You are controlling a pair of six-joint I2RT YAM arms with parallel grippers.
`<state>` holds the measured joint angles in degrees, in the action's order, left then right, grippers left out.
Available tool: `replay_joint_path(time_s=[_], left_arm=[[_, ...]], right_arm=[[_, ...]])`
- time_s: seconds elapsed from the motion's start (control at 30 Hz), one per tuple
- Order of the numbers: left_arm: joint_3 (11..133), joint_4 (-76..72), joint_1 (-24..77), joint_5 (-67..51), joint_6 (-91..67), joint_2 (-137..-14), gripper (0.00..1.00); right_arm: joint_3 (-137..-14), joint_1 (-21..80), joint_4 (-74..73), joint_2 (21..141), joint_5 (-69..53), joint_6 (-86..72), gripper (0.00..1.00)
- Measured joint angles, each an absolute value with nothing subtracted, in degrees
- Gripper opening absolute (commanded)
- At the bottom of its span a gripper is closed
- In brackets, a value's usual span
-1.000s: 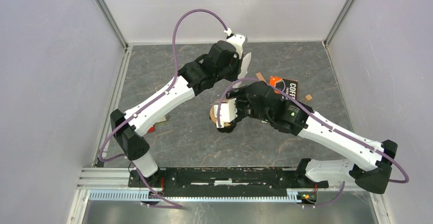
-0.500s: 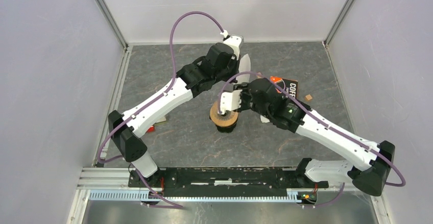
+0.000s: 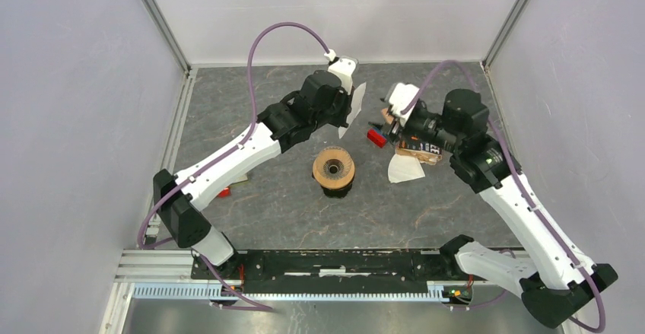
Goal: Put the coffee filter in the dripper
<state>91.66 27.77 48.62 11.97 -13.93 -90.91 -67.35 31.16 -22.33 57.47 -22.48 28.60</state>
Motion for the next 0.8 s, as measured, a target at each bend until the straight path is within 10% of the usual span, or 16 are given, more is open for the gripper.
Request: replay_joint_path(time_s=[0.8], left_arm=[[88.4, 24.4, 53.3, 18.0, -6.5, -88.5, 0.02]], right_arm=[[-72.8, 25.4, -15.0, 67.0, -17.9, 5.9, 0.69]])
